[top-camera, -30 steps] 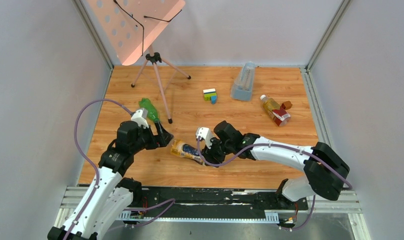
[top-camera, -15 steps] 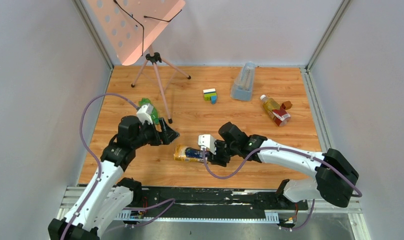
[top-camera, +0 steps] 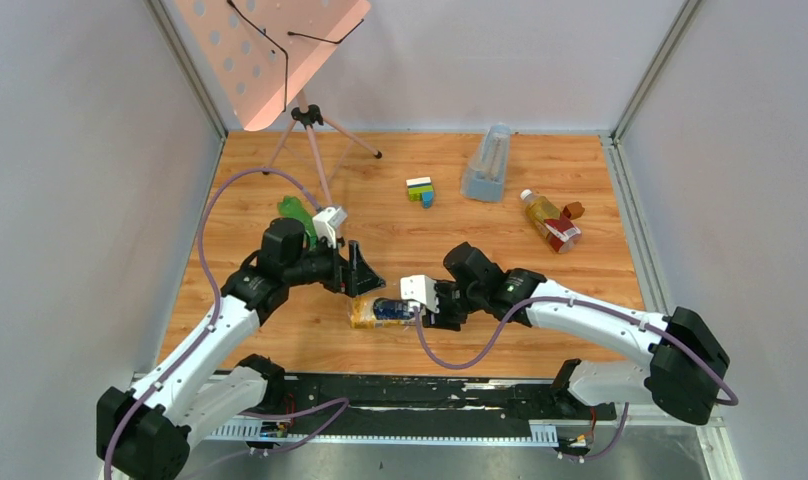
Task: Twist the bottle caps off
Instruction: Pick up the plastic bottle at the center of the board, then unscrew the bottle cap from the plastic bottle.
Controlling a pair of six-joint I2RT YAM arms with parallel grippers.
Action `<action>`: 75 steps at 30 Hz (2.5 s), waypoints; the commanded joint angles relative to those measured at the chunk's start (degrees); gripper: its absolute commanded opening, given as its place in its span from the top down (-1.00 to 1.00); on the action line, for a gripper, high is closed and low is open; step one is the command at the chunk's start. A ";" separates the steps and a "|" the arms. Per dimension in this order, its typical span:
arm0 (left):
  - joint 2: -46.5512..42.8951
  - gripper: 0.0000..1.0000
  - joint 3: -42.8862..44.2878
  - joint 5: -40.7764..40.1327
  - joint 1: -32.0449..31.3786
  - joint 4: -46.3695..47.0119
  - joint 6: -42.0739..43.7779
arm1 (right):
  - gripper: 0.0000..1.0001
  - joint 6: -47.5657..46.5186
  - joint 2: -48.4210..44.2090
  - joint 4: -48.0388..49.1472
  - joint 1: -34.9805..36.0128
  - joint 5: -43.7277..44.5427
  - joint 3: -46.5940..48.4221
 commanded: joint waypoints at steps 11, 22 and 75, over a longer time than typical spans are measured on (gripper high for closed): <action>11.47 -0.95 3.75 5.10 -8.22 0.90 3.32 | 0.07 -7.92 -6.26 2.01 0.35 0.75 2.27; 11.39 -0.49 4.01 3.39 -11.35 -0.25 4.65 | 0.07 -7.21 -7.14 4.08 0.44 0.13 2.11; 18.77 0.01 0.36 -21.51 -18.20 6.24 1.67 | -0.26 25.31 -5.83 18.35 0.46 20.57 -5.60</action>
